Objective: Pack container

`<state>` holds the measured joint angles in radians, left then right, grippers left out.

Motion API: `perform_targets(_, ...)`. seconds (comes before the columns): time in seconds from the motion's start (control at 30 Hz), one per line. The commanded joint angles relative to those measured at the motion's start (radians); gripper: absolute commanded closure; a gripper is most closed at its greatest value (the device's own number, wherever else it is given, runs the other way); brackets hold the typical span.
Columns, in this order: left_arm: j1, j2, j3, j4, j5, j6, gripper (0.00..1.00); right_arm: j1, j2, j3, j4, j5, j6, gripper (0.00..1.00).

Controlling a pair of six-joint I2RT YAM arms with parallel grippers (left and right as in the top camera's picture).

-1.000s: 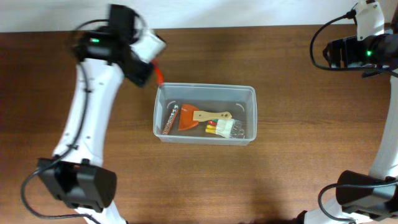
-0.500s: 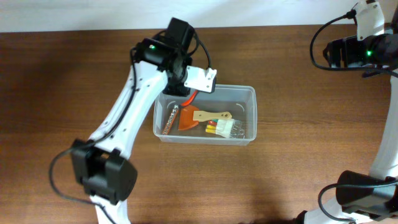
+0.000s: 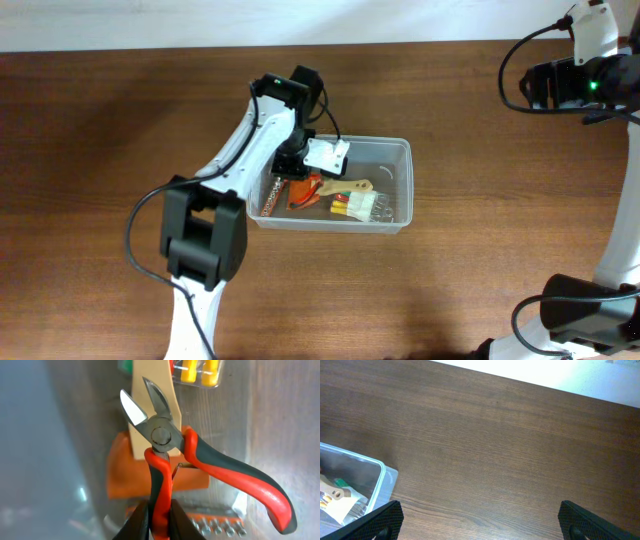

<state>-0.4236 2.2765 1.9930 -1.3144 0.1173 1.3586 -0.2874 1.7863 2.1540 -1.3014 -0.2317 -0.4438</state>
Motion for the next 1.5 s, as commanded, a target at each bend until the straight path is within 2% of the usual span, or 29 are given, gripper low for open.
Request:
perform_targets(0.0,-0.002,0.029,0.001,0.001,0.026,0.008,0.84,-0.001,0.005,-0.006,0.0,-0.02,0.008,0.01)
perform_targets(0.07,-0.002,0.029,0.001,0.003,0.025,-0.016,0.81,-0.001,0.005,-0.006,0.0,-0.02,0.008,0.01)
perform_targets(0.1,-0.001,0.029,0.001,0.004,0.025,-0.027,0.75,-0.001,0.005,-0.006,-0.001,-0.02,0.008,0.01)
perform_targets(0.27,-0.001,0.023,0.002,-0.008,0.017,-0.078,0.65,-0.001,0.005,-0.006,0.0,-0.02,0.008,0.01)
perform_targets(0.33,-0.001,0.005,0.002,-0.011,0.004,-0.121,0.54,-0.001,0.005,-0.006,0.0,-0.02,0.008,0.01)
perform_targets(0.37,-0.001,-0.011,0.002,-0.011,-0.006,-0.146,0.45,-0.001,0.005,-0.006,0.0,-0.02,0.008,0.01)
perform_targets(0.43,-0.001,-0.049,0.002,-0.011,-0.026,-0.177,0.43,-0.001,0.005,-0.006,0.001,-0.02,0.008,0.02)
perform_targets(0.5,0.001,-0.106,0.003,-0.01,-0.056,-0.212,0.36,-0.001,0.005,-0.006,0.0,-0.023,0.008,0.01)
perform_targets(0.53,0.002,-0.139,0.004,-0.008,-0.071,-0.236,0.2,0.0,0.005,-0.006,0.006,-0.037,0.008,0.01)
perform_targets(0.57,0.005,-0.171,0.005,-0.003,-0.085,-0.266,0.01,0.002,0.005,-0.006,0.019,-0.065,0.008,0.01)
perform_targets(0.67,0.029,-0.269,0.005,0.03,-0.096,-0.38,0.01,0.023,0.005,-0.006,0.116,-0.196,0.008,0.01)
perform_targets(0.73,0.065,-0.332,0.005,0.075,-0.099,-0.499,0.01,0.059,0.005,-0.006,0.241,-0.251,0.009,0.01)
perform_targets(0.87,0.178,-0.415,0.005,0.2,-0.096,-0.766,0.01,0.147,0.02,-0.006,0.457,-0.182,0.008,0.01)
perform_targets(0.93,0.251,-0.438,0.005,0.266,-0.095,-0.908,0.01,0.186,0.038,-0.006,0.489,-0.109,0.008,0.01)
perform_targets(1.03,0.336,-0.443,0.005,0.342,-0.091,-1.055,0.01,0.209,0.064,-0.006,0.433,-0.035,0.008,0.01)
perform_targets(1.23,0.418,-0.443,0.003,0.418,-0.116,-1.04,0.01,0.187,0.069,-0.009,0.335,0.031,0.008,0.01)
perform_targets(1.3,0.441,-0.447,0.003,0.367,-0.159,-1.046,0.01,0.166,0.061,-0.01,0.325,0.053,0.008,0.01)
perform_targets(1.37,0.46,-0.459,-0.006,0.301,-0.214,-1.101,0.01,0.124,0.038,-0.032,0.313,0.053,0.008,0.01)
perform_targets(1.47,0.464,-0.505,-0.067,0.303,-0.213,-1.109,0.01,0.079,-0.026,-0.149,0.373,0.053,0.001,0.01)
